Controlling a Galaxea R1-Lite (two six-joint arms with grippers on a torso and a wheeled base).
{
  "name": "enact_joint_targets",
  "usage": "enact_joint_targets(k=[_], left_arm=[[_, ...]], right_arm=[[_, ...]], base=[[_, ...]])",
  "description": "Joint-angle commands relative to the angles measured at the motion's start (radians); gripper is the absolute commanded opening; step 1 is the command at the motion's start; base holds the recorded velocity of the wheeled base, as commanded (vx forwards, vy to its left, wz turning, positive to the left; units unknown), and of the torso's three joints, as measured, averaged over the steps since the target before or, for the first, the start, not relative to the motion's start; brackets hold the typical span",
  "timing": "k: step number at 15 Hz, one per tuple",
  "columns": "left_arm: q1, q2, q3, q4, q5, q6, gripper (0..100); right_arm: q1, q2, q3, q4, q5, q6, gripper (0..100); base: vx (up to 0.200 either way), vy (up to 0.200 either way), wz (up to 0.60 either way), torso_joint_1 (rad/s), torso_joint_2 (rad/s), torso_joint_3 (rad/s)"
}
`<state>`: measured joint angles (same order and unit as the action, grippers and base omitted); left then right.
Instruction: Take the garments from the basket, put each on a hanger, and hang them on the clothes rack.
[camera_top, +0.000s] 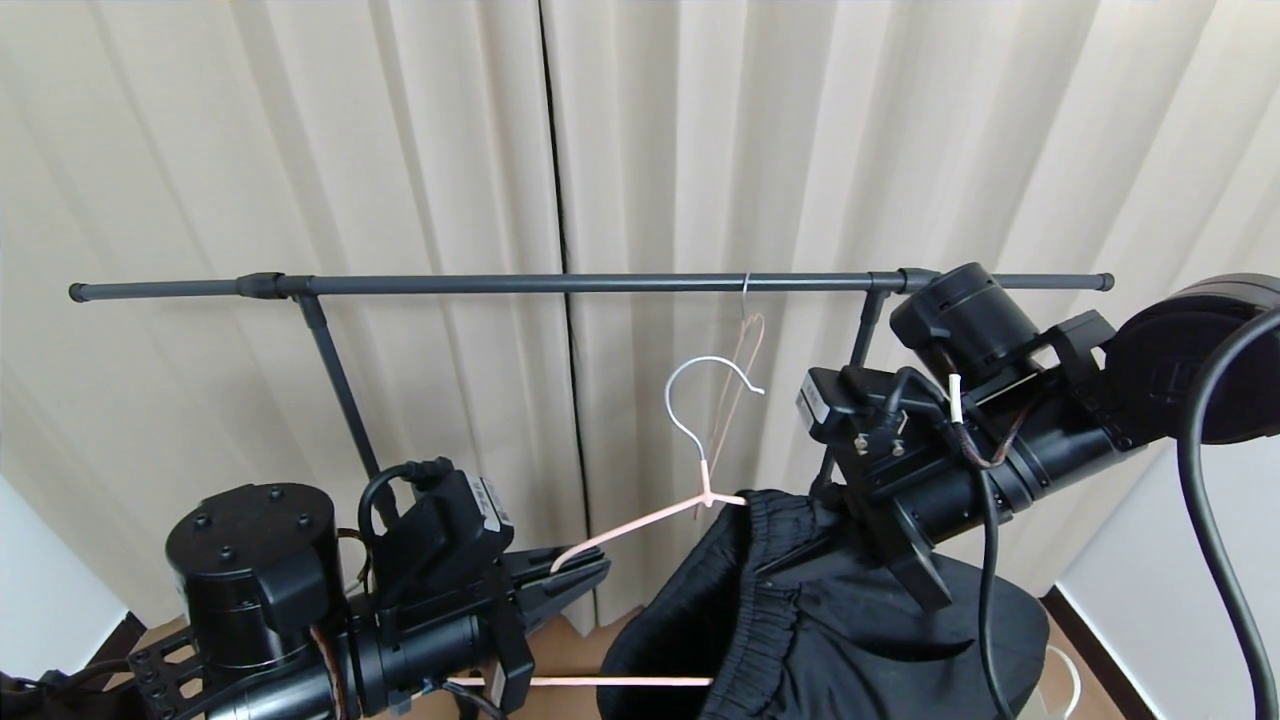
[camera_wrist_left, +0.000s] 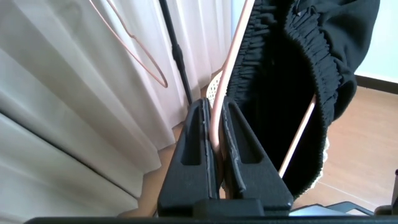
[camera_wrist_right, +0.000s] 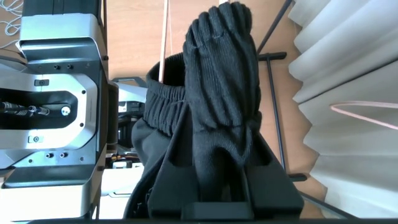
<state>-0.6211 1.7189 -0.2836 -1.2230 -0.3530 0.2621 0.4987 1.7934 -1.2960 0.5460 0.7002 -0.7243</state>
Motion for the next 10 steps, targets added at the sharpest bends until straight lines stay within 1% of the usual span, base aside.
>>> enact_joint_targets(k=[1, 2, 3, 6, 9, 10], left_arm=[[0.0, 0.004, 0.001, -0.001, 0.0, 0.0, 0], [0.0, 0.004, 0.003, -0.001, 0.0, 0.0, 0], [0.0, 0.004, 0.004, -0.001, 0.0, 0.0, 100], [0.001, 0.001, 0.017, -0.015, 0.0, 0.0, 100], [0.007, 0.004, 0.057, -0.092, -0.001, -0.004, 100], [0.007, 0.001, 0.063, -0.112, -0.001, -0.024, 100]], right_arm=[[0.007, -0.008, 0.003, 0.0, 0.001, 0.0, 0], [0.012, -0.008, 0.003, 0.002, 0.001, 0.0, 0], [0.014, -0.008, 0.004, 0.002, 0.001, 0.0, 0], [0.014, -0.025, 0.018, -0.001, 0.001, 0.0, 0], [0.014, -0.045, 0.047, -0.003, -0.001, -0.001, 0], [0.014, -0.052, 0.053, -0.003, -0.002, -0.001, 0]], base=[[0.0, 0.0, 0.0, 0.0, 0.0, 0.0], [0.0, 0.0, 0.0, 0.0, 0.0, 0.0], [0.0, 0.0, 0.0, 0.0, 0.0, 0.0], [0.0, 0.0, 0.0, 0.0, 0.0, 0.0], [0.0, 0.0, 0.0, 0.0, 0.0, 0.0], [0.0, 0.0, 0.0, 0.0, 0.0, 0.0]])
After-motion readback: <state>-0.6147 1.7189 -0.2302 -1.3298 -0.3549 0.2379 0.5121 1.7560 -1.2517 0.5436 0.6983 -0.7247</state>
